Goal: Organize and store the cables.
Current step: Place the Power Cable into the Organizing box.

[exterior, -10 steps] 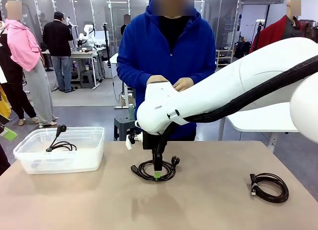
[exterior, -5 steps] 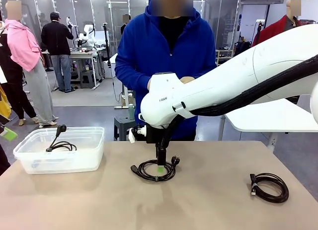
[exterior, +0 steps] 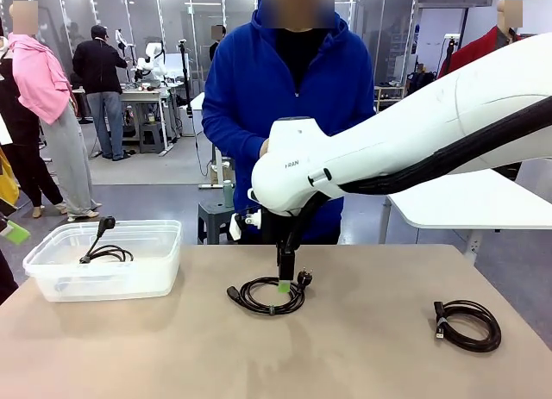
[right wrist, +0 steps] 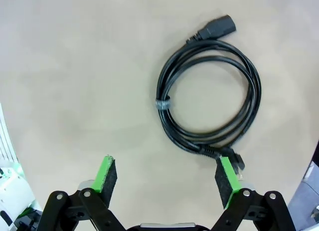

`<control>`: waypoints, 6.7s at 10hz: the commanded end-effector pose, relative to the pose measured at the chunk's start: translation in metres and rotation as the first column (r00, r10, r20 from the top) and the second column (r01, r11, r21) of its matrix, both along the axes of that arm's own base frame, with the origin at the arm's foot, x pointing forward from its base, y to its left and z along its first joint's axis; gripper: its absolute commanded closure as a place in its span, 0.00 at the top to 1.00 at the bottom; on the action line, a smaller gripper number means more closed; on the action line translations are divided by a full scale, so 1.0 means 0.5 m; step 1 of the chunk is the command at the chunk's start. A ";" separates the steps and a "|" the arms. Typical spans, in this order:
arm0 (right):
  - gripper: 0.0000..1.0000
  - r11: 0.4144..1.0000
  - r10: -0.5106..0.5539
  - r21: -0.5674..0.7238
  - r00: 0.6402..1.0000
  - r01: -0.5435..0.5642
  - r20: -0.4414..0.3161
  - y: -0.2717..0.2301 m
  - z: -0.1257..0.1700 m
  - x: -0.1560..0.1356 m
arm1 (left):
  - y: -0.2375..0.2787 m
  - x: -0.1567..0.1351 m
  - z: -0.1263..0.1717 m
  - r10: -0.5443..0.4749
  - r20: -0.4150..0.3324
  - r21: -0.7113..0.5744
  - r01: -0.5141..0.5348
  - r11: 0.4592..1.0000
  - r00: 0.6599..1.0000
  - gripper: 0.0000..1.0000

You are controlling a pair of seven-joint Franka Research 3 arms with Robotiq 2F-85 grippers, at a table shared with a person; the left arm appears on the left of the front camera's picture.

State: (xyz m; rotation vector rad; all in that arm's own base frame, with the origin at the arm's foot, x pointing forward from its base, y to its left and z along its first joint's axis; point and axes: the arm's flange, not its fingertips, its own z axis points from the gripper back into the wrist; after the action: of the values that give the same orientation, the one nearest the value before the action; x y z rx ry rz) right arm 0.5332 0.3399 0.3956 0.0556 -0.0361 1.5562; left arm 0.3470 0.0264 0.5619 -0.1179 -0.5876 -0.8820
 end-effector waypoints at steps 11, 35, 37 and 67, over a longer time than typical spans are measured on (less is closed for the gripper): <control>1.00 0.770 -0.565 0.447 0.812 0.455 0.147 -0.521 0.273 -0.181 | -0.135 0.028 0.039 -0.172 0.008 0.177 0.168 0.970 0.985 1.00; 1.00 0.796 -0.499 0.472 0.852 0.378 0.160 -0.727 0.336 -0.281 | -0.730 0.216 -0.168 -0.564 -0.099 0.319 0.563 0.762 0.820 1.00; 1.00 0.796 -0.499 0.472 0.852 0.378 0.160 -0.727 0.336 -0.281 | -0.707 0.202 -0.189 -0.569 -0.038 0.316 0.551 0.773 0.821 1.00; 1.00 0.796 -0.499 0.472 0.852 0.378 0.160 -0.727 0.336 -0.281 | -0.930 0.383 -0.329 -0.540 -0.401 0.266 0.658 0.704 0.740 1.00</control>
State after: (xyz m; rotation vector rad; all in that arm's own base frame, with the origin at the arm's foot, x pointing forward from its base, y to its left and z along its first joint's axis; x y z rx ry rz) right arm 0.3929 -0.0227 0.5639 0.1640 -0.5820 1.0451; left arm 0.5368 -0.4343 0.4024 -0.0793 -0.0849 -1.6048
